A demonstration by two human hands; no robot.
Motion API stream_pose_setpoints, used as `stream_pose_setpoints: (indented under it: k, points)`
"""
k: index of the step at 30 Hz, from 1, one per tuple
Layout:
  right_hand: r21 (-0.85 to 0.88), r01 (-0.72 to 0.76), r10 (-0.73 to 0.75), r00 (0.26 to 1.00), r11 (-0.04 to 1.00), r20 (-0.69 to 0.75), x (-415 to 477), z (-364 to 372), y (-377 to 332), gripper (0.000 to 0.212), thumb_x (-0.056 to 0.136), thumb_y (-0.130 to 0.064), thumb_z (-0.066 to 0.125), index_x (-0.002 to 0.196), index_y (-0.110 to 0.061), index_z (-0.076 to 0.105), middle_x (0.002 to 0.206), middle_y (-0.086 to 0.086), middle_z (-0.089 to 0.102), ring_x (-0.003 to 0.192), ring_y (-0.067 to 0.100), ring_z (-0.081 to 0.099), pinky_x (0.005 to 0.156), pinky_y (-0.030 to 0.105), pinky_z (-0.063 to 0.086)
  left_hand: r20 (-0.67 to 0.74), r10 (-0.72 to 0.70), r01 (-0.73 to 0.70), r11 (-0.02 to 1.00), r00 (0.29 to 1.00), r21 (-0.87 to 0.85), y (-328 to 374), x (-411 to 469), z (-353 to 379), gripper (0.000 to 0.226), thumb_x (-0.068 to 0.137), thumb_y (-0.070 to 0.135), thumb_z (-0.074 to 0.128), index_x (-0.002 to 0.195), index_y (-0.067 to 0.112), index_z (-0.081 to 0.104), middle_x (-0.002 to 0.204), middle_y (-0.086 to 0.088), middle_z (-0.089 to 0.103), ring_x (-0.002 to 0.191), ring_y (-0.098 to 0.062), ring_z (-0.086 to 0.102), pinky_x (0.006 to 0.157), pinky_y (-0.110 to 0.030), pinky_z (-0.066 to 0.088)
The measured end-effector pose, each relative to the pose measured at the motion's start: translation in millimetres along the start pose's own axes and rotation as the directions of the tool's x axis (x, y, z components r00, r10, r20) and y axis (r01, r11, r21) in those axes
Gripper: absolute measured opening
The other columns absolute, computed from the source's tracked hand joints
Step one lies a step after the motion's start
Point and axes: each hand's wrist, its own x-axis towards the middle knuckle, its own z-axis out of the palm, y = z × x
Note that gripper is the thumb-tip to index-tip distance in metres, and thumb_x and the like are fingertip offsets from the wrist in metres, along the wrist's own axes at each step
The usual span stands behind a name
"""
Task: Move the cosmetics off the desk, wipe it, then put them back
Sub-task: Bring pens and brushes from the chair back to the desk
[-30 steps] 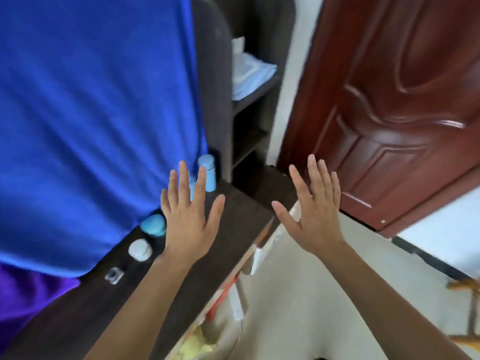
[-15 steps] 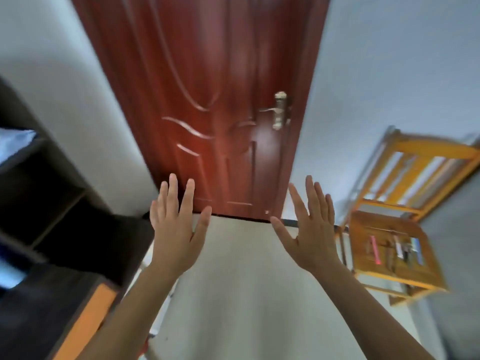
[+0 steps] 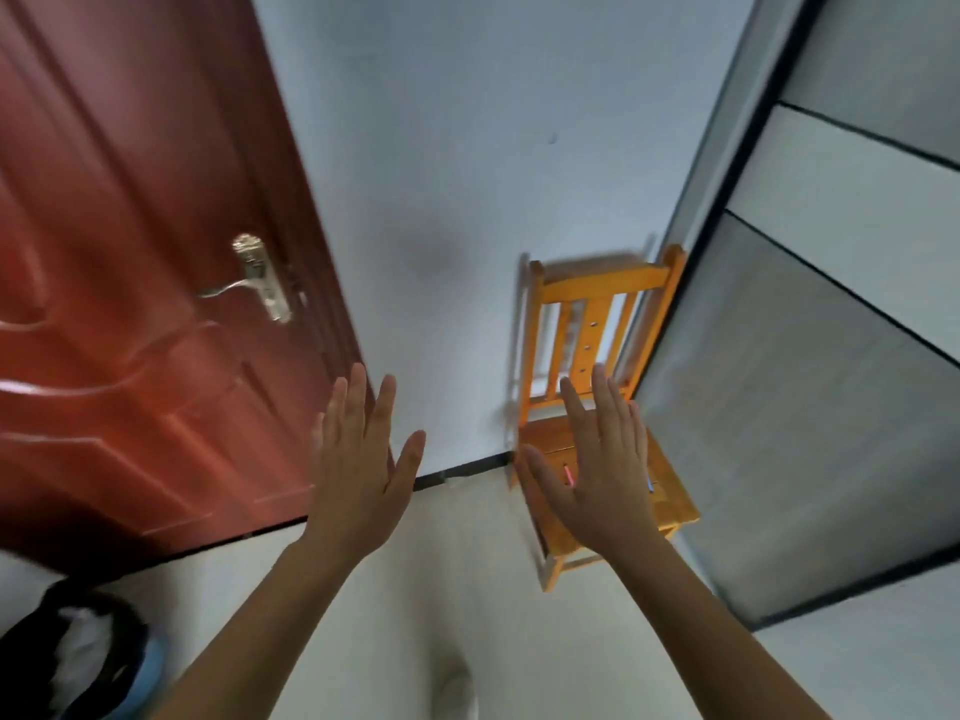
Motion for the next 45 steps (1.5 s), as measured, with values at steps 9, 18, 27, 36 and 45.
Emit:
stream_pose_setpoints:
  k: [9, 18, 27, 36, 45]
  points:
    - [-0.108, -0.394, 0.395, 0.919, 0.913, -0.014, 78.0, -14.1, 124.3, 0.079, 0.094, -0.08, 0.023, 0.158, -0.041, -0.001, 0.169, 0.002, 0.005, 0.155, 0.021, 0.005, 0.124, 0.048, 0.01, 0.162, 0.215, -0.18, 0.962, 0.963, -0.206, 85.7, 165.9, 115.5, 0.069, 0.098, 0.06, 0.025, 0.158, 0.032, 0.009, 0.165, 0.009, -0.012, 0.152, -0.011, -0.013, 0.123, -0.049, 0.007]
    - [-0.113, -0.584, 0.593, 0.8, 0.804, 0.091, 82.0, 13.8, 276.0, 0.081, 0.089, -0.084, 0.018, 0.155, -0.042, 0.001, 0.169, -0.003, 0.003, 0.154, 0.024, 0.012, 0.121, 0.049, 0.016, 0.339, 0.22, -0.182, 0.973, 0.915, -0.141, 171.1, 206.9, 238.8, 0.069, 0.095, 0.059, 0.032, 0.155, 0.025, 0.029, 0.166, -0.003, 0.014, 0.153, -0.025, 0.011, 0.12, -0.054, 0.018]
    - [-0.139, -0.49, 0.491, 0.724, 0.86, 0.484, 97.7, 89.9, 422.8, 0.071, 0.097, -0.066, 0.033, 0.157, -0.033, 0.011, 0.168, 0.001, 0.012, 0.151, 0.027, 0.022, 0.117, 0.05, 0.03, 0.522, -0.192, 0.201, 0.979, 0.831, 0.04, 215.8, 191.8, 365.8, 0.066, 0.1, 0.056, 0.038, 0.156, 0.031, 0.016, 0.166, 0.002, 0.01, 0.153, -0.027, 0.01, 0.119, -0.058, 0.016]
    - [-0.179, -0.584, 0.563, 0.584, 0.791, 0.584, 54.3, 199.9, 482.7, 0.064, 0.098, -0.054, 0.046, 0.152, -0.025, 0.027, 0.151, 0.003, 0.04, 0.133, 0.025, 0.045, 0.101, 0.046, 0.046, 0.665, -0.316, 0.359, 0.93, 0.677, 0.077, 183.2, 173.5, 504.1, 0.059, 0.098, 0.055, 0.042, 0.15, 0.03, 0.029, 0.163, 0.004, 0.02, 0.15, -0.028, 0.02, 0.118, -0.056, 0.026]
    - [-0.247, -0.642, 0.605, 0.426, 0.726, 0.673, -16.2, 330.5, 501.0, 0.052, 0.101, -0.05, 0.046, 0.146, -0.025, 0.039, 0.142, 0.002, 0.05, 0.127, 0.026, 0.053, 0.097, 0.046, 0.048, 0.588, -0.573, 0.542, 0.801, 0.571, 0.254, 115.8, 111.6, 641.3, 0.075, 0.088, 0.066, 0.053, 0.149, 0.029, 0.03, 0.159, -0.001, 0.029, 0.144, -0.031, 0.032, 0.109, -0.054, 0.041]
